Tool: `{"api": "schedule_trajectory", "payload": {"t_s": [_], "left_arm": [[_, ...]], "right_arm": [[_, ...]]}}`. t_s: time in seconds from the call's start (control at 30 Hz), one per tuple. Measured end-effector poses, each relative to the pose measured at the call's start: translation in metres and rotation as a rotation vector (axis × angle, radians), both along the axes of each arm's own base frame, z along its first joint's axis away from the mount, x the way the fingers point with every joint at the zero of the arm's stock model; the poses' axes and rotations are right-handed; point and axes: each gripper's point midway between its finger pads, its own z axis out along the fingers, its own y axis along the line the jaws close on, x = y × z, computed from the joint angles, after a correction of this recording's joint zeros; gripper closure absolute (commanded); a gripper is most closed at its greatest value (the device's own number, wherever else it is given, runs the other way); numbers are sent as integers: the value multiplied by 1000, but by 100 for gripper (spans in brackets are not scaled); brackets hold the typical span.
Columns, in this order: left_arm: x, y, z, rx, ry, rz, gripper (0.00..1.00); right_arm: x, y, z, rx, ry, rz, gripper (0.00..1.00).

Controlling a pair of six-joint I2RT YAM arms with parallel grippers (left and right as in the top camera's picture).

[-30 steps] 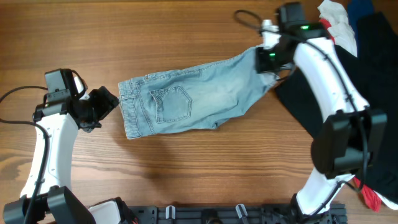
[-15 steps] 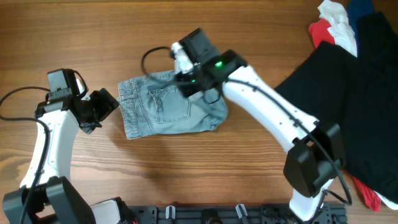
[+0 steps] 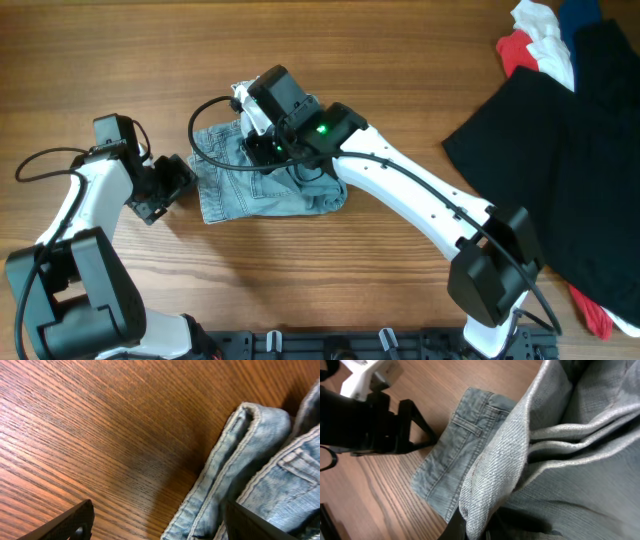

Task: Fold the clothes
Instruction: 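Lift the leg ends with the right gripper and fold them left onto the waistband, then release the folded legs and raise the right gripper away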

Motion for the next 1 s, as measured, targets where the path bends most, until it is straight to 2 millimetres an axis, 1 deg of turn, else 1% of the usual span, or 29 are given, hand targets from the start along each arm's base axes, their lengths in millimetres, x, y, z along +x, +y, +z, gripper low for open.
{"api": "schedule_trajectory", "payload": {"t_s": [0.2,0.33,0.37,0.4,0.5,0.53,0.57,0.6,0.63,0.7,0.83,0.9,0.97,1.0], "left_arm": [[0,0,0,0,0,0,17],[0,0,0,-1,1,0,17],[0,0,0,-1,1,0,17],[0,0,0,-1,1,0,17],[0,0,0,0,0,0,17],[0,0,0,-1,1,0,16],[0,0,0,-1,1,0,16],[0,0,0,-1,1,0,16],[0,0,0,-1,1,0,16],[0,0,0,-1,1,0,16],[0,0,0,0,0,0,16],[0,0,0,-1,1,0,15],[0,0,0,-1,1,0,14],[0,0,0,-1,1,0,13]], "right_arm": [[-4,14,-15,30,45,43,96],[-12,23,-15,60,62,79,95],[-14,26,-14,68,63,88,92],[-18,29,-13,73,68,100,83],[-25,34,-12,82,76,124,34],[-29,37,-12,88,79,140,24],[-32,39,-11,95,85,154,18],[-35,41,-10,99,87,166,15],[-39,43,-10,105,87,189,14],[-42,45,-9,112,93,208,14],[-43,44,-9,115,98,217,14],[-40,40,-10,107,103,205,14],[-33,30,-15,82,115,167,14],[-27,21,-19,59,128,137,14]]}}
